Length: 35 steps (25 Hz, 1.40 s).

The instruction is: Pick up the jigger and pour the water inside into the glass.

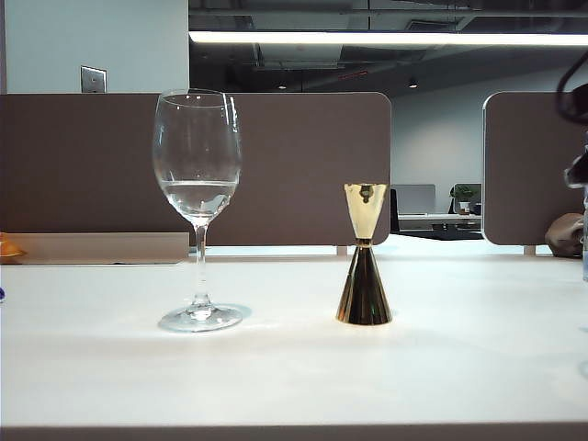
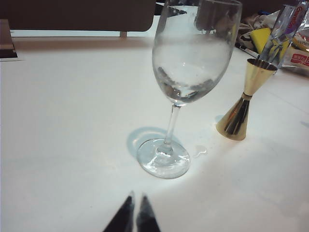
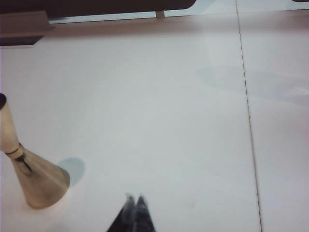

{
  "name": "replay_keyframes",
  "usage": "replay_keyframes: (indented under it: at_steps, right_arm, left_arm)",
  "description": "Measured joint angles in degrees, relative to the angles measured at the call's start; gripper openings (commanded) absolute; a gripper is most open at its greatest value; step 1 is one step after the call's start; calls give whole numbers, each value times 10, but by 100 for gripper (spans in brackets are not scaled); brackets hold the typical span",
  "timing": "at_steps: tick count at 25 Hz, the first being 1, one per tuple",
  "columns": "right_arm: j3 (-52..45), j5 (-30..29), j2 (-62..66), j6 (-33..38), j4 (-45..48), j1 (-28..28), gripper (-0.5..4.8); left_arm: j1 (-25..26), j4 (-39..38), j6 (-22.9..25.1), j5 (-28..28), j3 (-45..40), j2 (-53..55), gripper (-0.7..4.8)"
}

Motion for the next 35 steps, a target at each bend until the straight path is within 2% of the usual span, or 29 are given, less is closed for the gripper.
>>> replay_keyframes:
  at_steps: [7,10,14,21,35]
  right_arm:
    - [-21,-65,-87,1,0,-47,-5]
    - [-31,-69,-129,3,-7,-52,-5]
    - [-32,-82,-182,4,-61,-52,-5]
    - [-66,-78,-280,4,-104,-52,-5]
    - [-102,-56,-284,4,-124,-50,-5]
  left_arm:
    - [0,0,0,0,0,0,22]
    - [0,0,0,0,0,0,22]
    - [0,0,0,0,0,0,22]
    - [0,0,0,0,0,0,22]
    - [0,0,0,0,0,0,22]
